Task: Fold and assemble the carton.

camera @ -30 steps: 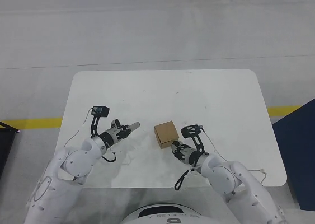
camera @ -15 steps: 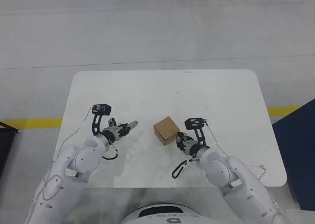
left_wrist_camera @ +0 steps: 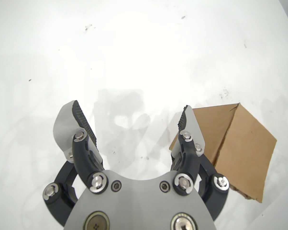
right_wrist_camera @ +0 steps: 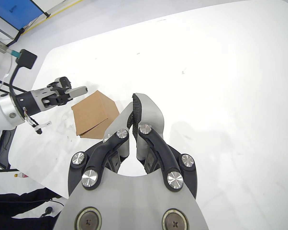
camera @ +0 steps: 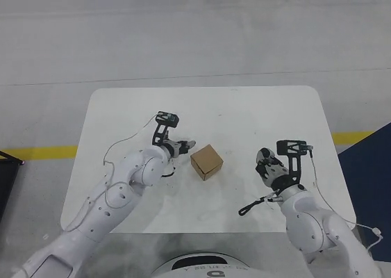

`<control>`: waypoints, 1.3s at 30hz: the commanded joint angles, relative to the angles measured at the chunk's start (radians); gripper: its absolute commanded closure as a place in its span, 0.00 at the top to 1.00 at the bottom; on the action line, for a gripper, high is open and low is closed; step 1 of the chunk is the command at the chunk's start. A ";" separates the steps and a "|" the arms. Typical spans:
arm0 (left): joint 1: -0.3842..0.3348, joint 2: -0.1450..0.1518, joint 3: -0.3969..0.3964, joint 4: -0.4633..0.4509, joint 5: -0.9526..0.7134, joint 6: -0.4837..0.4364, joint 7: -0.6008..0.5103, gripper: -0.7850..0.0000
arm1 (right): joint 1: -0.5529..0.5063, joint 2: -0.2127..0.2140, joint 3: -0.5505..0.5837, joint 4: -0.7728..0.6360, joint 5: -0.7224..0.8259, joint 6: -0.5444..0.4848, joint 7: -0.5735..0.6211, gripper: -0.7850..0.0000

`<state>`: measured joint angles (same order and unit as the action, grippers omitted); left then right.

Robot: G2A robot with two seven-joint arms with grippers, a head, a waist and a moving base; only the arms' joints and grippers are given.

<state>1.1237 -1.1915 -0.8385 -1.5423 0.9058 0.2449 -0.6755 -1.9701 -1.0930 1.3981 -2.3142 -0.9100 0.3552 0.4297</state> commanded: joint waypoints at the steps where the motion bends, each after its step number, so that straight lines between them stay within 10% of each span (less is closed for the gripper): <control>1: -0.040 -0.016 0.045 0.045 0.020 0.003 -0.029 1.00 | -0.041 0.001 0.037 -0.012 0.020 -0.012 -0.020 0.00; 23: -0.028 -0.035 0.048 -0.013 -0.168 -0.246 -0.181 1.00 | -0.116 -0.010 0.089 -0.036 0.058 -0.055 -0.066 0.00; 30: 0.008 -0.012 -0.093 -0.087 -0.131 -0.191 -0.042 1.00 | -0.124 -0.017 0.082 -0.036 0.054 -0.038 -0.129 0.00; 34: 0.106 0.010 -0.277 -0.215 -0.144 -0.168 0.237 1.00 | -0.127 -0.026 0.100 -0.036 0.080 -0.037 -0.282 0.00; 35: 0.140 0.014 -0.315 -0.238 -0.112 -0.169 0.341 1.00 | -0.133 -0.028 0.106 -0.036 0.081 -0.038 -0.327 0.09; 36: 0.176 0.016 -0.349 -0.266 -0.121 -0.176 0.450 1.00 | -0.140 -0.030 0.117 -0.036 0.061 -0.030 -0.378 0.95; 37: 0.216 0.016 -0.375 -0.282 -0.149 -0.192 0.530 1.00 | -0.148 -0.031 0.119 -0.036 0.043 -0.024 -0.403 1.00; 38: 0.216 0.016 -0.375 -0.282 -0.149 -0.192 0.530 1.00 | -0.148 -0.031 0.119 -0.036 0.043 -0.024 -0.403 1.00; 39: 0.198 0.016 -0.366 -0.278 -0.112 -0.186 0.461 1.00 | -0.147 -0.031 0.119 -0.036 0.049 -0.027 -0.397 0.01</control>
<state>1.3438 -1.1751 -1.2171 -1.8260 0.7845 0.0533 -0.1490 -2.1189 -1.1243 1.5180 -2.3500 -0.8695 0.3307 0.0164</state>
